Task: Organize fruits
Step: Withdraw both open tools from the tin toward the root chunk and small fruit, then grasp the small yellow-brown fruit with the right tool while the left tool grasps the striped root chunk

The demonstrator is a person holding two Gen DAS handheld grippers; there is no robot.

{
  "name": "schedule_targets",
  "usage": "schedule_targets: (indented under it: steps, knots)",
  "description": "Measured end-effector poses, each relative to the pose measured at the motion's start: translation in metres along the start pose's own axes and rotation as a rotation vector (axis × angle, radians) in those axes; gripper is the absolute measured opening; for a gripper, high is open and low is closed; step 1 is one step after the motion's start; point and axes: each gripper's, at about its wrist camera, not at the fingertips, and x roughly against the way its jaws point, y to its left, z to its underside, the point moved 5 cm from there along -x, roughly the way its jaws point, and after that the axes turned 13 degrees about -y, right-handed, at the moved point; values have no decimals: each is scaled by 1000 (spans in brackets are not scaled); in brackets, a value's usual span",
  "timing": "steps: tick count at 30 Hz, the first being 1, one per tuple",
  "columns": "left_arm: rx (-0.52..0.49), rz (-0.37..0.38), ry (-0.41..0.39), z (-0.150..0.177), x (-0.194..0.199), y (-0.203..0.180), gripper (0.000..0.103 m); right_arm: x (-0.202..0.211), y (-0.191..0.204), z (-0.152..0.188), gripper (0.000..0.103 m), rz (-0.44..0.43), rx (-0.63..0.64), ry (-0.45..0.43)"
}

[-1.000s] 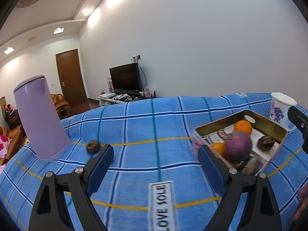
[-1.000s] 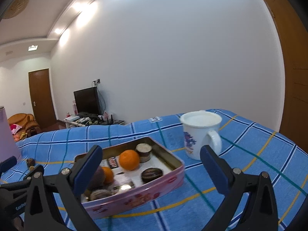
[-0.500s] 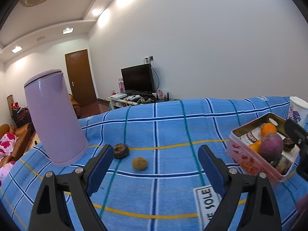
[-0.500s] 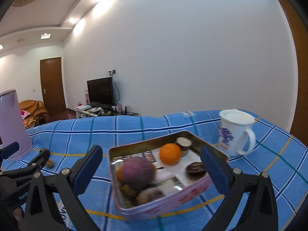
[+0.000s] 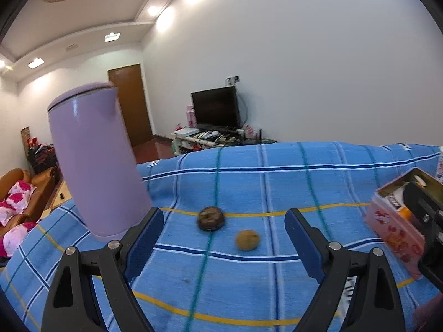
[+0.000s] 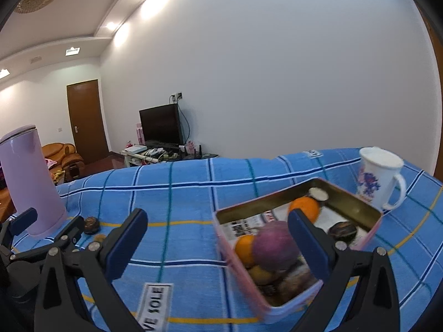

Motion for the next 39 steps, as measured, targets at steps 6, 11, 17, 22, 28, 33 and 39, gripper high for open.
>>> schedule_targets:
  steps: [6,11,17,22,28,33,39]
  knots:
    - [84,-97,139,16,-32,52,90,-12,29,4,103,-50,32,30]
    - [161,-215,262,34,-53,96,90,-30,52,11,103,-89,50,85]
    - [106,-314,279,38,-60,112,90,-62,97,29,103,-190,104,229]
    - [73,-332,342,47,-68,116,90,-82,140,50,94,-288,223,348]
    - [110,-331,404,53,-72,130,90,-108,167,77,68,-359,277,511]
    - [131,-323,414,53,-73,135,90,-111,173,89,47,-395,277,560]
    - [106,-290,404,52,-72,127,90,-93,161,88,33,-414,247,537]
